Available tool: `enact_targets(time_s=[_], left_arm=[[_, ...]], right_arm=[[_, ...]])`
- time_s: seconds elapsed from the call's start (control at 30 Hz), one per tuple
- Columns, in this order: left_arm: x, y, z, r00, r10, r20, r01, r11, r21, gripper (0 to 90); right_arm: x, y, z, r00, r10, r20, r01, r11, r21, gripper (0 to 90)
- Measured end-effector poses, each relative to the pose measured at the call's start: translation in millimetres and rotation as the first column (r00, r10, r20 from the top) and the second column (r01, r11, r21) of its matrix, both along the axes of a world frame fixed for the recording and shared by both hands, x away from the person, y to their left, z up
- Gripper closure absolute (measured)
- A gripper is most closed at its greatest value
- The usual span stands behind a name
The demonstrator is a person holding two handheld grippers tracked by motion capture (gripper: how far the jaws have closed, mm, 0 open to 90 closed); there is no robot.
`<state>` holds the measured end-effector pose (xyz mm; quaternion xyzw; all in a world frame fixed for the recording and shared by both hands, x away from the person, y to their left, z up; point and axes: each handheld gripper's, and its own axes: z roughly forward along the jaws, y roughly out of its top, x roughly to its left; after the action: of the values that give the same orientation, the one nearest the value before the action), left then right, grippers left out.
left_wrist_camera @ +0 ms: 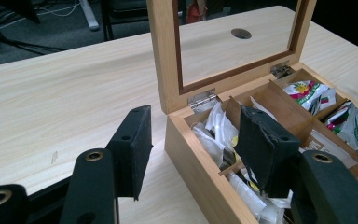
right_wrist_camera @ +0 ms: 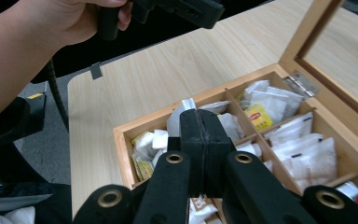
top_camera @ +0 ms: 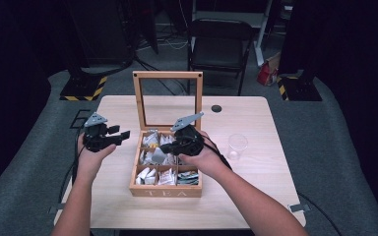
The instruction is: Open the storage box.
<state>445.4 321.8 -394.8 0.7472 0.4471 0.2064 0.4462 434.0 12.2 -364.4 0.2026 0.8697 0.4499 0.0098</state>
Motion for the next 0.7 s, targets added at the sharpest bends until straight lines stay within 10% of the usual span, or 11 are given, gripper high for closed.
enact_targets(time_s=[0.7], left_arm=[[4.1,-1.0,-7.5,0.9997,-0.004,-0.022,0.005,0.9998,0.017,45.0]], right_arm=[[15.7,-46.6,12.2,0.9961,-0.079,0.04,0.077,0.996,0.033,90.0]])
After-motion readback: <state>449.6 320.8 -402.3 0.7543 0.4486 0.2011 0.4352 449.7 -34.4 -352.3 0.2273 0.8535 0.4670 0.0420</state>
